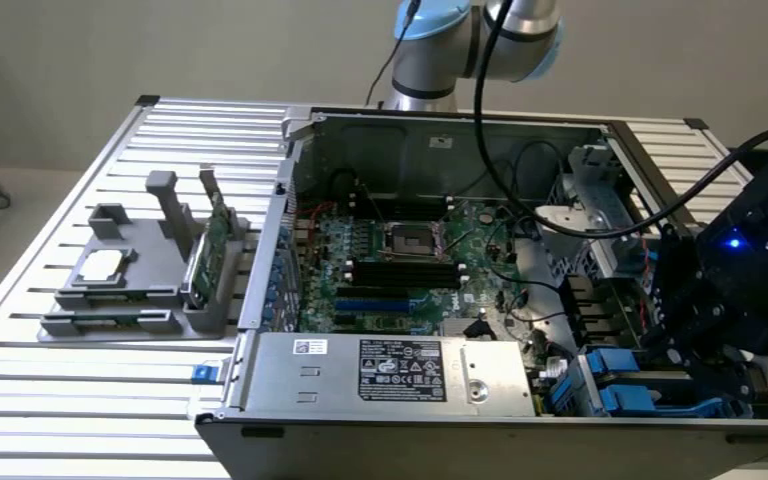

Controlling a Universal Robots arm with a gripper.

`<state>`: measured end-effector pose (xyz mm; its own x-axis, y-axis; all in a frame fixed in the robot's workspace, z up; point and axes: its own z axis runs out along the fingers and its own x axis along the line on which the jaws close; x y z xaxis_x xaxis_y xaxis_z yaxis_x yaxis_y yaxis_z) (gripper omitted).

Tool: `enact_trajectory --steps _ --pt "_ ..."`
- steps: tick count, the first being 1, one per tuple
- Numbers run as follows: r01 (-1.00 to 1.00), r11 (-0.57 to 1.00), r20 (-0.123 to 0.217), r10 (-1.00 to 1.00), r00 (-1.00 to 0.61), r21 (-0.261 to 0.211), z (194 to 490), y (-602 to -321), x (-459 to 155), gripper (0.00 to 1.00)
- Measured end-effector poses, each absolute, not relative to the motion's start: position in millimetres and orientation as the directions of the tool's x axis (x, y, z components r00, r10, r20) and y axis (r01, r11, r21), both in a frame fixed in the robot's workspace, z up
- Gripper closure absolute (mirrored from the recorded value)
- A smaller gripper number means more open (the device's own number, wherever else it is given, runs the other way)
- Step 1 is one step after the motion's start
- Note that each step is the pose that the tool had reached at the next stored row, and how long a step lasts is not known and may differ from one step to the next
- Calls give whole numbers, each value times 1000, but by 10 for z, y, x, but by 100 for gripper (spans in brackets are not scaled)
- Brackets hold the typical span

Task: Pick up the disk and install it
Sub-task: 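Insert the second disk wire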

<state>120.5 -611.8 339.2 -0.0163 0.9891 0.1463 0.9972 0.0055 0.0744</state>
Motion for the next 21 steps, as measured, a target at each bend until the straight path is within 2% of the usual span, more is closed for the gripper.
enact_trajectory --steps 21 --pt "997 7 167 986 -19 75 3377 -6157 1214 84"
